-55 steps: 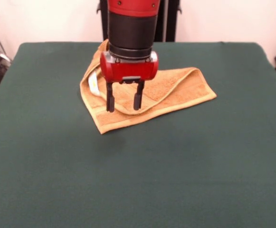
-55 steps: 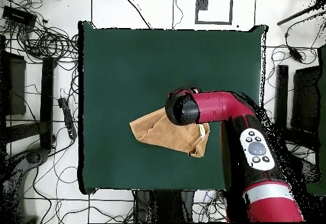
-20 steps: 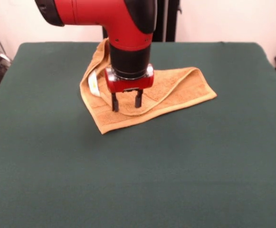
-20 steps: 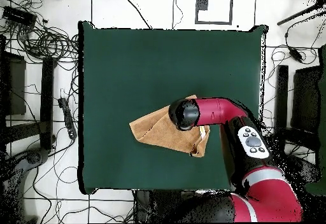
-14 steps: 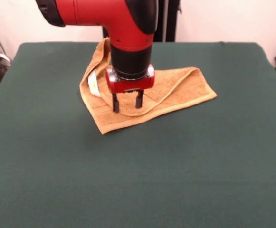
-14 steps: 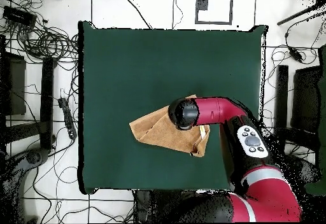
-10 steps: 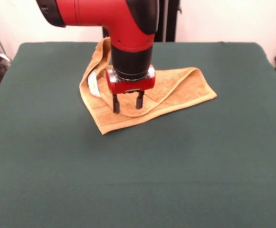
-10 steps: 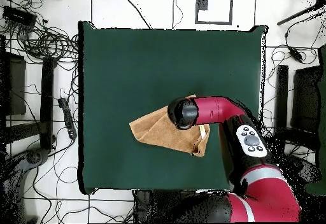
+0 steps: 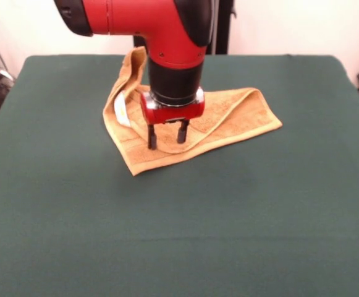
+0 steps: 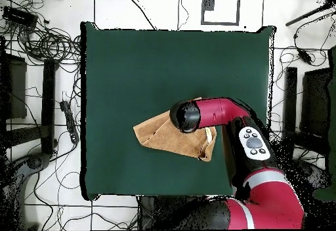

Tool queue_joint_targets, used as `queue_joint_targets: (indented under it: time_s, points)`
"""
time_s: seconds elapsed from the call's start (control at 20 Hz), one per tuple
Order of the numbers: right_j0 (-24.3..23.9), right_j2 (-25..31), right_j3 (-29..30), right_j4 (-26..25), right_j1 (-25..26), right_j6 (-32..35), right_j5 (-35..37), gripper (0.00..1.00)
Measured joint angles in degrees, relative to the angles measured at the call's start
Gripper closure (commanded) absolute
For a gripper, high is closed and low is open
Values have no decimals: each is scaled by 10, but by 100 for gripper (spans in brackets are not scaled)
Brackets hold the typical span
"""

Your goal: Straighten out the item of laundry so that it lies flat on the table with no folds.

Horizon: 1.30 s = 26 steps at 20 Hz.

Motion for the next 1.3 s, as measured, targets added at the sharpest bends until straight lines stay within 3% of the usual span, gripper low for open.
queue_joint_targets:
  time_s: [0.85, 0.9, 1.3]
  points:
    - [-8, 5, -3, 6, 5, 0, -4, 0]
    - [-14, 8, -3, 13, 6, 0, -4, 100]
    - [-18, 14, -3, 25, 9, 0, -2, 100]
